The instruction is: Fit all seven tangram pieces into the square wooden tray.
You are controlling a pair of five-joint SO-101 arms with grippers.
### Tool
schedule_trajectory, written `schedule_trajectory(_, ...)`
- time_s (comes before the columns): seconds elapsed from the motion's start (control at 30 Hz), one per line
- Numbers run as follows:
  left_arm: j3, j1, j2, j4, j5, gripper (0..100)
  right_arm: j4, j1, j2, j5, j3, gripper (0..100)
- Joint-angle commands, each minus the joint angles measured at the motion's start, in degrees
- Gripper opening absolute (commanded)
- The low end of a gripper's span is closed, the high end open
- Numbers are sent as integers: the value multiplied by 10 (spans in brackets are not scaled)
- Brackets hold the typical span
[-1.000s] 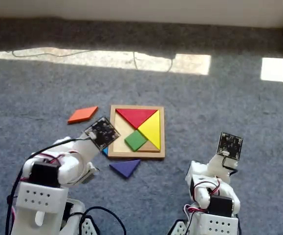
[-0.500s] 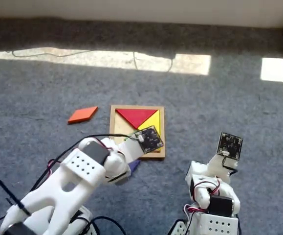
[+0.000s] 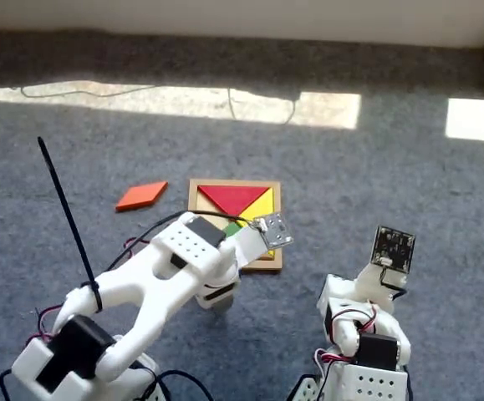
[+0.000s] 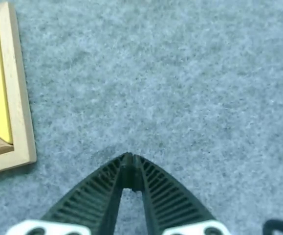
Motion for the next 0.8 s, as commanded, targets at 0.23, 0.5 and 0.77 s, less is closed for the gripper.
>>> schedule_trajectory(0.23,-68,-17,70,-3,11,123,-4,13,-7,-5,64,4)
schedule_trajectory(0.5,-67,-15,54,-1,10,6,-4,26,-7,-5,64,4)
schedule_trajectory(0.77,-63,-21,-113,61,11,5,-4,26,-7,-5,64,4)
